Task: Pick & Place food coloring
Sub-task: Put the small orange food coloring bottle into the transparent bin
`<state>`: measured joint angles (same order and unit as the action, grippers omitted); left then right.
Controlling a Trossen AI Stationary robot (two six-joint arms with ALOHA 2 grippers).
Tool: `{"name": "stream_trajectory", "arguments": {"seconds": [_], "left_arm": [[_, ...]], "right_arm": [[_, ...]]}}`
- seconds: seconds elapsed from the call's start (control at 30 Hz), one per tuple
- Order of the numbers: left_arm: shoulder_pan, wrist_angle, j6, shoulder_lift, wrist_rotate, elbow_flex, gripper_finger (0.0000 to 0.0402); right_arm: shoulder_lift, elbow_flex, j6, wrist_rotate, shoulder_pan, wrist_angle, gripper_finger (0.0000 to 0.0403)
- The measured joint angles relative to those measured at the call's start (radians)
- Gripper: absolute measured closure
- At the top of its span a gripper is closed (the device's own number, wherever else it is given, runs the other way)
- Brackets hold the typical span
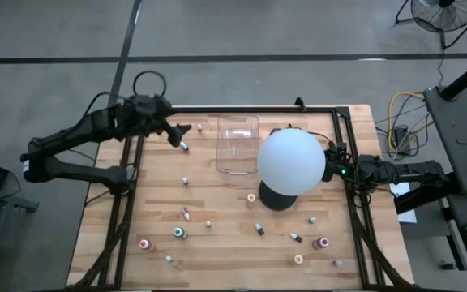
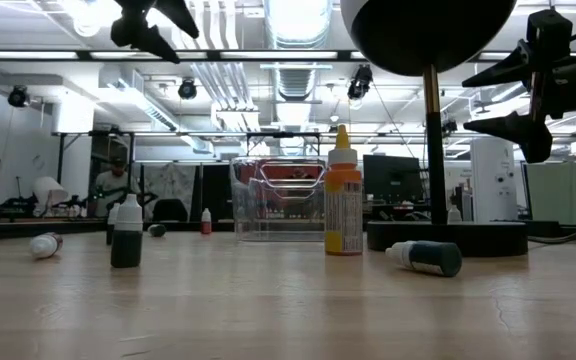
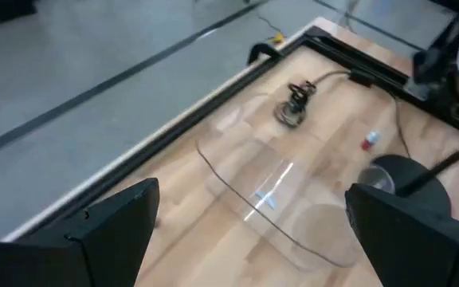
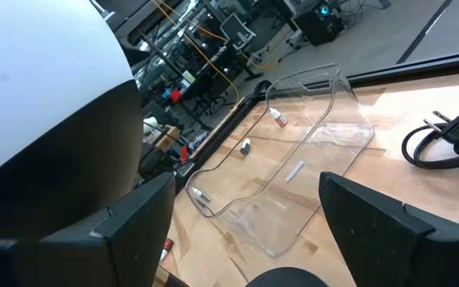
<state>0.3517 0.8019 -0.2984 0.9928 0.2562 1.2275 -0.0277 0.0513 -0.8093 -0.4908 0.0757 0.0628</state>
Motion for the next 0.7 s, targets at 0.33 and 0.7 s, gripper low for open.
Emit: {"name": "stream_trajectory", "arguments": {"seconds": [0.33, 0.7], "left_arm": [[0.17, 0.24, 0.04, 0.26, 0.012, 0.309, 0.003], [0.307, 0.381, 0.116, 0.517, 0.022, 0.503, 0.003]], "right_arm": [[0.0, 0.0, 0.0, 0.0, 0.0, 0.0, 0.0101], [0.0, 0.0, 0.0, 0.0, 0.0, 0.0, 0.0101]]}}
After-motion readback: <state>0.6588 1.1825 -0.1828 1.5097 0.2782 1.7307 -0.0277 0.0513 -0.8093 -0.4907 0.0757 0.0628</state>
